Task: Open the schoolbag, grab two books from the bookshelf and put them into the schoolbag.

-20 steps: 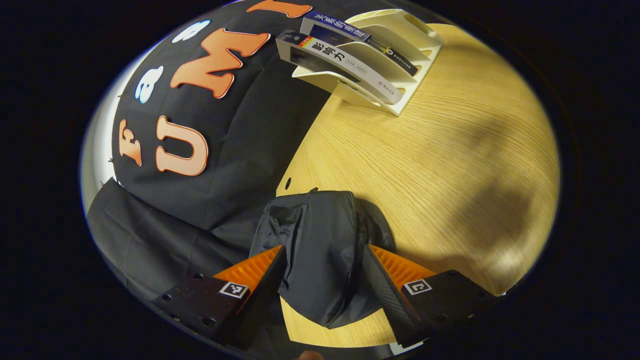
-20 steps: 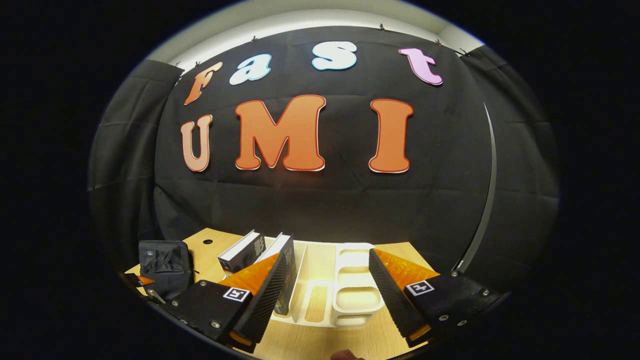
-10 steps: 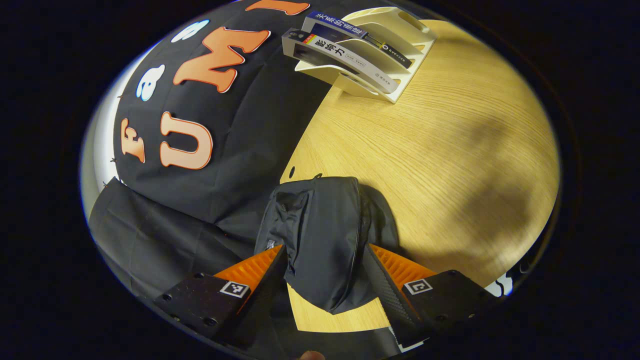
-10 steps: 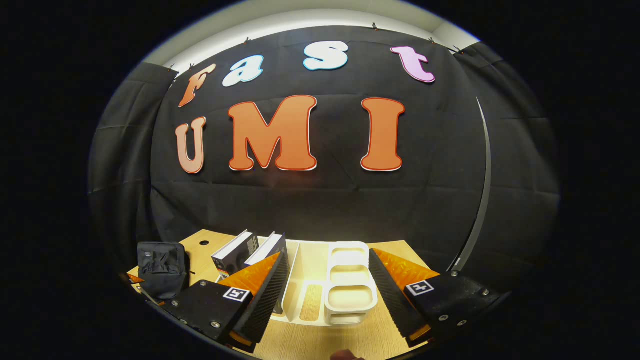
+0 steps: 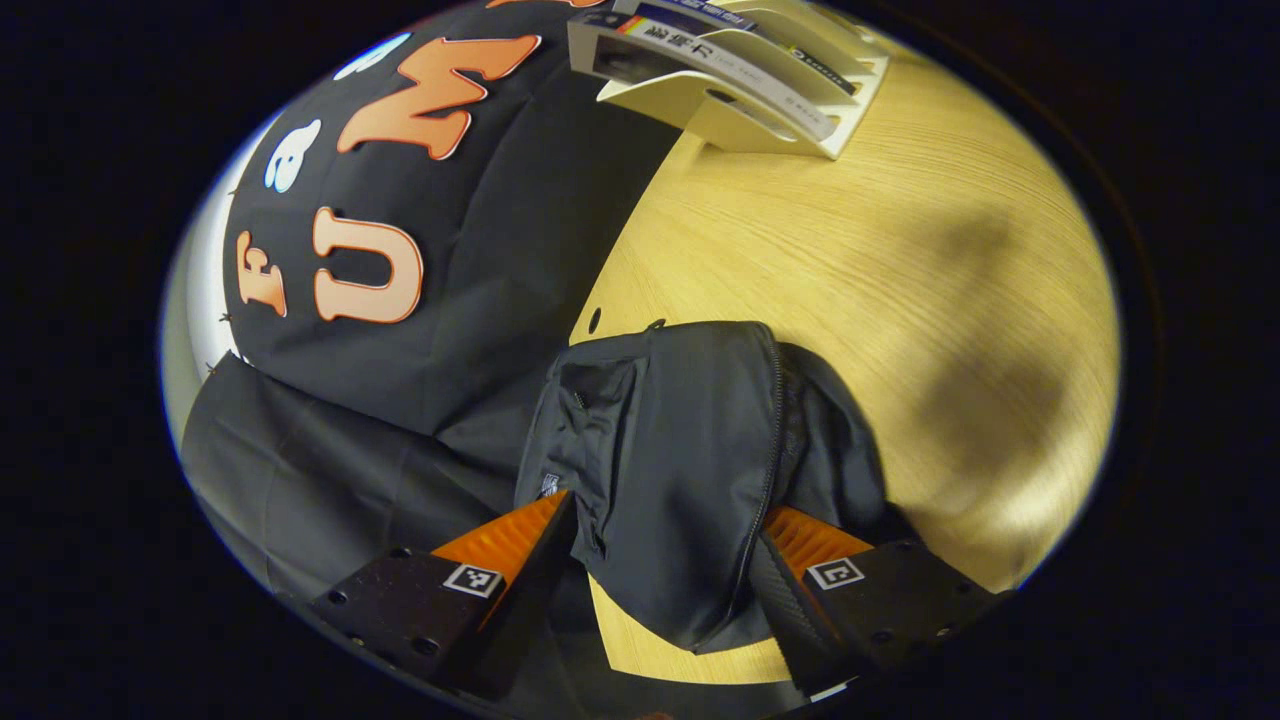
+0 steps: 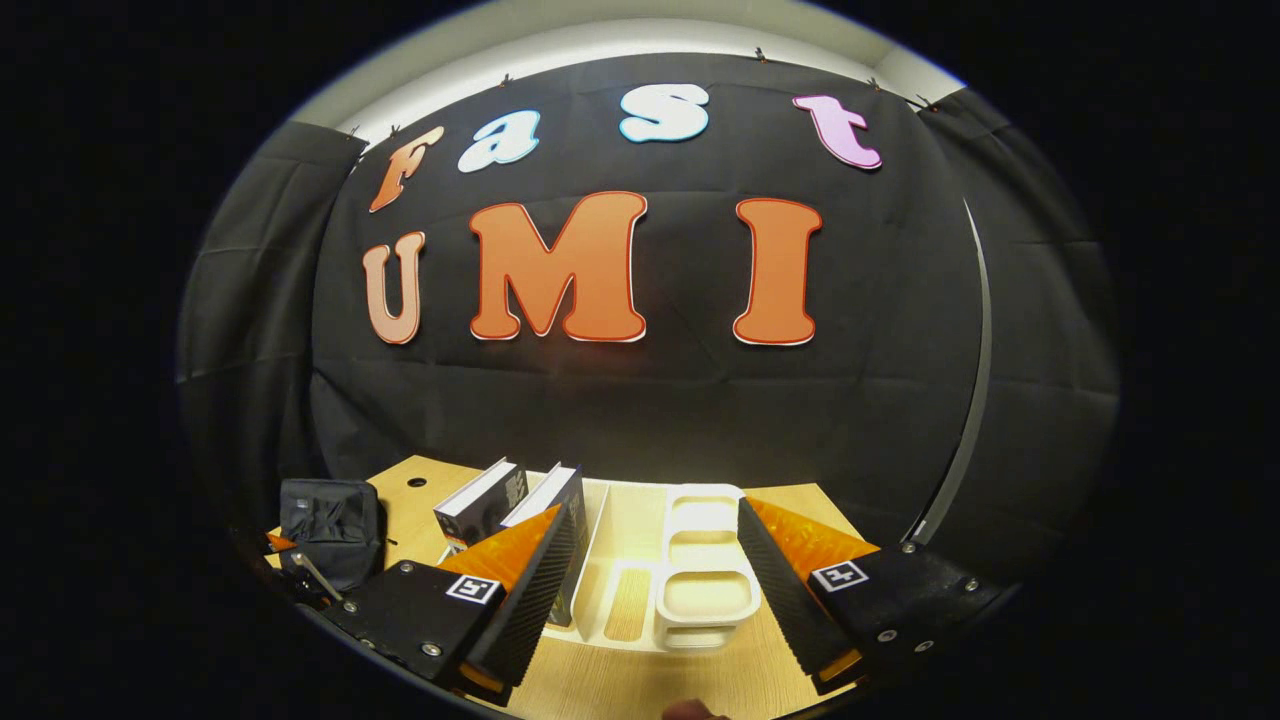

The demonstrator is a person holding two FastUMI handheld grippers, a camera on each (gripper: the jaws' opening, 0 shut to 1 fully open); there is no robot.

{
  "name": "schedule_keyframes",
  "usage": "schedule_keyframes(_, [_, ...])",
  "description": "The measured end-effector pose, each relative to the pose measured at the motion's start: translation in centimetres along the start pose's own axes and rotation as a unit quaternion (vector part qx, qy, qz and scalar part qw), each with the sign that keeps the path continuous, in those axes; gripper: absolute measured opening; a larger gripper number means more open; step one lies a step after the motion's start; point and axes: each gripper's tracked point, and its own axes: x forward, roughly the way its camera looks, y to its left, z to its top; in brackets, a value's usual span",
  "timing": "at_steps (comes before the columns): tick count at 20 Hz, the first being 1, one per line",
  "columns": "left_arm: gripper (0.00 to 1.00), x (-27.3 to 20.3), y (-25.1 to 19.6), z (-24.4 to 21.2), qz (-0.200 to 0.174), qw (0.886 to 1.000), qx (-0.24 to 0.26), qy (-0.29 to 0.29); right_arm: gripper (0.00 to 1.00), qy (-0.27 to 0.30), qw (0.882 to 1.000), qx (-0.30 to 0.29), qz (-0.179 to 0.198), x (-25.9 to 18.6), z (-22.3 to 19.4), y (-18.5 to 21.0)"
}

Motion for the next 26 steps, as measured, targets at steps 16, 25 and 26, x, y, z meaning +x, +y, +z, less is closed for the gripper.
schedule_keyframes(16, [0.07, -1.0, 8.6, 6.7, -0.153, 0.986, -0.071, -0.003, 0.97, 0.026, 0.999, -0.013, 0.015, 1.2, -0.8, -0.7])
schedule_keyframes(25, [0.07, -0.1, 14.2, 9.7, -0.287, 0.952, -0.096, -0.046, 0.97, 0.117, 0.992, -0.052, 0.025, 2.2, -0.9, 6.6])
schedule_keyframes(26, [0.06, 0.1, 14.5, 9.3, -0.310, 0.944, -0.102, -0.042, 0.97, 0.131, 0.990, -0.045, 0.029, 2.4, -1.1, 8.0])
